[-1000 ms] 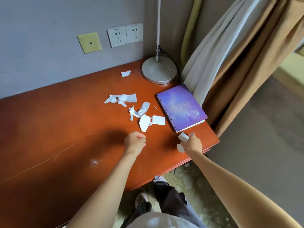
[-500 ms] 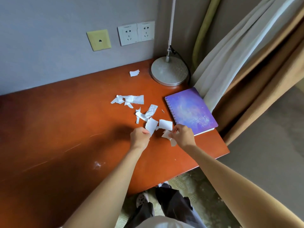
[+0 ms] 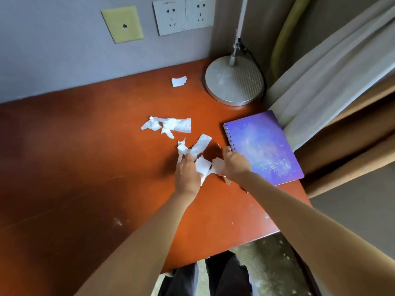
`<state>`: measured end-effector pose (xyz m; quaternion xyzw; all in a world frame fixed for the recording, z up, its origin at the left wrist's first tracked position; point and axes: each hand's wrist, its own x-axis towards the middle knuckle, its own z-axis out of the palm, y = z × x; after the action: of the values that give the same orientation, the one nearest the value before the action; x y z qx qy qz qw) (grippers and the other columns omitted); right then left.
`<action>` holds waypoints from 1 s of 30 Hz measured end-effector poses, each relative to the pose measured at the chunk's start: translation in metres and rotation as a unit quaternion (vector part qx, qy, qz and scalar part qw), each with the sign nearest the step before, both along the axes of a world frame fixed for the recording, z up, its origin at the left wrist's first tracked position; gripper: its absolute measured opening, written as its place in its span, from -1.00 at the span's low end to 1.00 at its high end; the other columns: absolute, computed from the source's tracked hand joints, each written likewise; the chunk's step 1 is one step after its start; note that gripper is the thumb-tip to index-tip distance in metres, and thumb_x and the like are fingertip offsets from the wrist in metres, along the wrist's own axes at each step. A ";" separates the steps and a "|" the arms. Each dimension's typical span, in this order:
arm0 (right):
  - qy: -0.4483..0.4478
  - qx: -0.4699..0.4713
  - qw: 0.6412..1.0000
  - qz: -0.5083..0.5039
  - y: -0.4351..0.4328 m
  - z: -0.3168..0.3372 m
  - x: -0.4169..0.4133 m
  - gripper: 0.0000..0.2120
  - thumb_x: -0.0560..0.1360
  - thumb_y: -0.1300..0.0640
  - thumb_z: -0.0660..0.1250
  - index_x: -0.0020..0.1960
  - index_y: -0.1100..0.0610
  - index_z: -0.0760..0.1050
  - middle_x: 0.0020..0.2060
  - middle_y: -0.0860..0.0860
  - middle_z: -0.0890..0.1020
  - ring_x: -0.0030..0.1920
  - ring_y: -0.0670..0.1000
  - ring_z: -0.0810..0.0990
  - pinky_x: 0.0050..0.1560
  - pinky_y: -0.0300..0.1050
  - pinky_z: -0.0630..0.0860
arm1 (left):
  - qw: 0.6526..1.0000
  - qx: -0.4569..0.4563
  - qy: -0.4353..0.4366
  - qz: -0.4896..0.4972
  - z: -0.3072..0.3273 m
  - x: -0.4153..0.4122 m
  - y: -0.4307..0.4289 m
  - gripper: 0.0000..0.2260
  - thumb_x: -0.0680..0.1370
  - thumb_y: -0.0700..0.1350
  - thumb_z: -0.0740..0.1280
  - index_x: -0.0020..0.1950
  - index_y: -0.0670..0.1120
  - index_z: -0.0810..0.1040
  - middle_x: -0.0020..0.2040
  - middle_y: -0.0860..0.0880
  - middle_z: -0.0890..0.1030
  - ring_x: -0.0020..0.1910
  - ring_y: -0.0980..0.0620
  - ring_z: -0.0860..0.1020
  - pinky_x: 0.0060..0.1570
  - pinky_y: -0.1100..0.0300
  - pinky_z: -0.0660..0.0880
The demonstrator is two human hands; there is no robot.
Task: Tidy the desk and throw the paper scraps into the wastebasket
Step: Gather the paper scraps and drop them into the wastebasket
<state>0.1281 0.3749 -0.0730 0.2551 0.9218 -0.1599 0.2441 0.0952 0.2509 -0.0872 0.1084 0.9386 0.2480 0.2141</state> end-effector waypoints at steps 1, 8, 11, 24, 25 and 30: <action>-0.008 0.002 1.000 0.011 0.000 0.000 -0.001 -0.59 0.51 0.30 0.24 0.32 0.29 0.24 0.14 0.22 0.54 0.16 0.22 0.54 0.07 0.00 0.49 | 1.000 0.009 -0.008 -0.005 0.000 0.000 -0.003 -0.68 0.49 -0.21 0.38 0.22 -0.20 0.47 0.15 -0.15 0.57 0.21 -0.12 0.49 0.08 0.12 0.48; -0.019 -0.032 0.999 -0.007 -0.002 0.010 -0.004 -0.70 0.49 0.22 0.23 0.22 0.21 0.45 0.13 0.17 0.57 0.17 0.17 0.53 0.09 -0.08 0.47 | 0.999 0.043 0.006 -0.013 0.000 -0.020 -0.027 -0.71 0.46 -0.19 0.36 -0.41 -0.21 0.38 -0.27 -0.02 0.38 -0.13 -0.02 0.38 -0.31 0.31 0.18; -0.013 -0.045 0.999 0.016 -0.003 0.008 -0.003 -0.61 0.45 0.20 0.35 0.24 0.21 0.37 0.08 0.18 0.60 0.14 0.18 0.56 0.05 -0.06 0.50 | 0.997 0.067 0.040 0.010 0.002 -0.034 -0.030 -0.86 0.45 -0.24 0.36 -0.16 -0.34 0.55 0.06 -0.09 0.44 0.16 -0.02 0.39 -0.05 0.28 0.36; 0.002 -0.001 1.000 -0.014 -0.009 0.002 -0.002 -0.72 0.49 0.28 0.28 0.19 0.25 0.41 0.09 0.18 0.58 0.14 0.19 0.54 0.06 -0.04 0.48 | 0.999 -0.025 0.034 -0.026 -0.006 -0.038 -0.003 -0.94 0.49 -0.25 0.30 -0.07 -0.22 0.52 0.10 -0.15 0.48 0.14 -0.12 0.40 0.07 0.14 0.41; 0.012 0.000 1.000 -0.016 -0.010 0.001 0.000 -0.71 0.48 0.29 0.28 0.20 0.24 0.39 0.08 0.19 0.58 0.13 0.20 0.55 0.05 -0.03 0.48 | 0.999 -0.017 0.029 -0.009 -0.005 -0.038 -0.005 -0.96 0.49 -0.25 0.31 -0.09 -0.21 0.51 0.09 -0.16 0.49 0.12 -0.13 0.44 0.04 0.15 0.43; -0.002 0.005 1.000 -0.025 -0.013 0.000 0.003 -0.73 0.48 0.30 0.27 0.18 0.25 0.45 0.11 0.19 0.56 0.15 0.19 0.54 0.06 -0.04 0.48 | 0.996 0.064 0.012 0.057 -0.002 -0.035 -0.018 -0.88 0.48 -0.24 0.38 -0.03 -0.25 0.51 0.11 -0.19 0.50 0.12 -0.10 0.49 -0.09 0.26 0.43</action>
<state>0.1314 0.3618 -0.0734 0.2796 0.9155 -0.1605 0.2405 0.0598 0.2334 -0.0890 0.0708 0.9282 0.3176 0.1805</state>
